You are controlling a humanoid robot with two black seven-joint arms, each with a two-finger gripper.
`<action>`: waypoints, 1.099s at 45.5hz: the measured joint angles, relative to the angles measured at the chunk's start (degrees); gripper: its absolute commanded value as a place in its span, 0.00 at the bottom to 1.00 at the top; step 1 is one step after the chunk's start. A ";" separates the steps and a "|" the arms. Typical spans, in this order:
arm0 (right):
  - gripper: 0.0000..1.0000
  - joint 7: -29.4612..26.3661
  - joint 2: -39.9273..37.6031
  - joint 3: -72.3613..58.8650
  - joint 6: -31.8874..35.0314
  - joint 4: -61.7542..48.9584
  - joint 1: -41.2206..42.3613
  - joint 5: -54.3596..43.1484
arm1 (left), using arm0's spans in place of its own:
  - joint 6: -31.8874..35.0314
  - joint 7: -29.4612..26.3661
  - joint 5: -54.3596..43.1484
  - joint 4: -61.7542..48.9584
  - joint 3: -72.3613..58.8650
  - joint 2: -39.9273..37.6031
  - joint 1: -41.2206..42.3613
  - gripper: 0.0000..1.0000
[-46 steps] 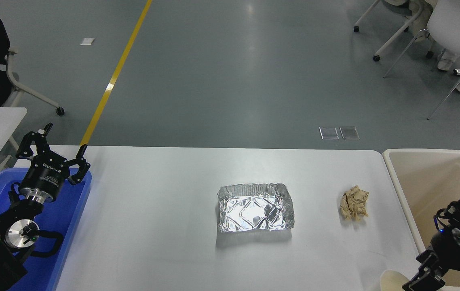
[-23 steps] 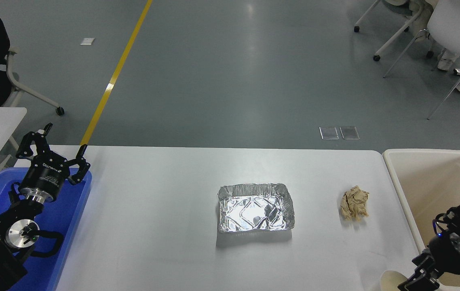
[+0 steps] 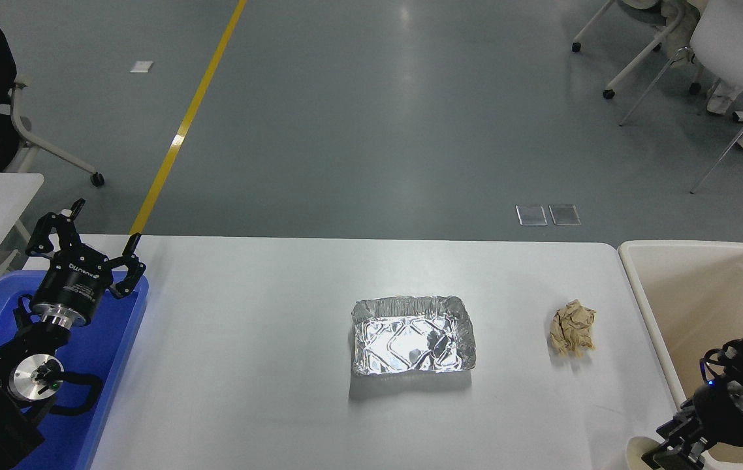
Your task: Clean the table surface
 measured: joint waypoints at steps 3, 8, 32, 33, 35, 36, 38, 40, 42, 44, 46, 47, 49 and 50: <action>0.20 0.35 0.01 0.01 0.00 -0.27 -0.17 -0.05 | 0.00 0.00 0.00 0.00 0.00 0.00 0.00 1.00; 0.16 0.80 0.01 0.02 0.05 -0.62 -0.33 -0.07 | 0.00 0.00 0.00 0.00 0.00 0.00 0.00 1.00; 0.00 4.90 -0.02 0.10 0.26 -1.07 -0.33 -0.68 | 0.00 0.00 0.00 0.01 0.00 0.00 0.00 1.00; 0.00 5.11 -0.03 0.10 0.26 -1.07 -0.29 -0.72 | 0.00 0.00 0.00 0.01 0.00 0.00 0.00 1.00; 0.00 5.36 -0.05 0.12 0.26 -1.08 -0.23 -0.76 | 0.00 0.00 0.00 0.01 0.00 0.00 0.00 1.00; 0.00 5.50 -0.06 0.13 0.26 -1.08 -0.20 -0.79 | 0.00 0.00 0.00 0.01 0.00 0.00 0.00 1.00; 0.00 5.76 -0.07 0.17 0.26 -1.09 -0.11 -0.83 | 0.00 0.00 0.00 0.01 0.00 0.00 0.00 1.00; 0.00 5.99 -0.09 0.30 0.26 -1.09 -0.01 -0.86 | 0.00 0.00 0.00 0.01 0.00 0.00 0.00 1.00; 0.00 6.12 -0.09 0.46 0.26 -1.09 0.07 -0.88 | 0.00 0.00 0.00 0.01 0.00 0.00 0.00 1.00; 0.00 6.28 -0.11 0.72 0.26 -1.10 0.17 -0.88 | 0.00 0.00 0.00 0.01 0.00 0.00 0.00 1.00; 0.00 6.40 -0.14 1.10 0.24 -1.10 0.30 -0.87 | 0.00 0.00 0.00 0.01 0.00 0.00 0.00 1.00; 0.00 6.47 -0.16 1.31 0.24 -1.10 0.38 -0.87 | 0.00 0.00 0.00 0.01 0.00 0.00 0.00 1.00; 0.00 6.61 -0.20 1.69 0.22 -1.10 0.53 -0.80 | 0.00 0.00 0.00 0.01 0.00 0.00 0.00 1.00; 0.00 6.73 -0.23 1.98 0.22 -1.11 0.64 -0.71 | 0.00 0.00 0.00 0.01 0.00 0.00 0.00 1.00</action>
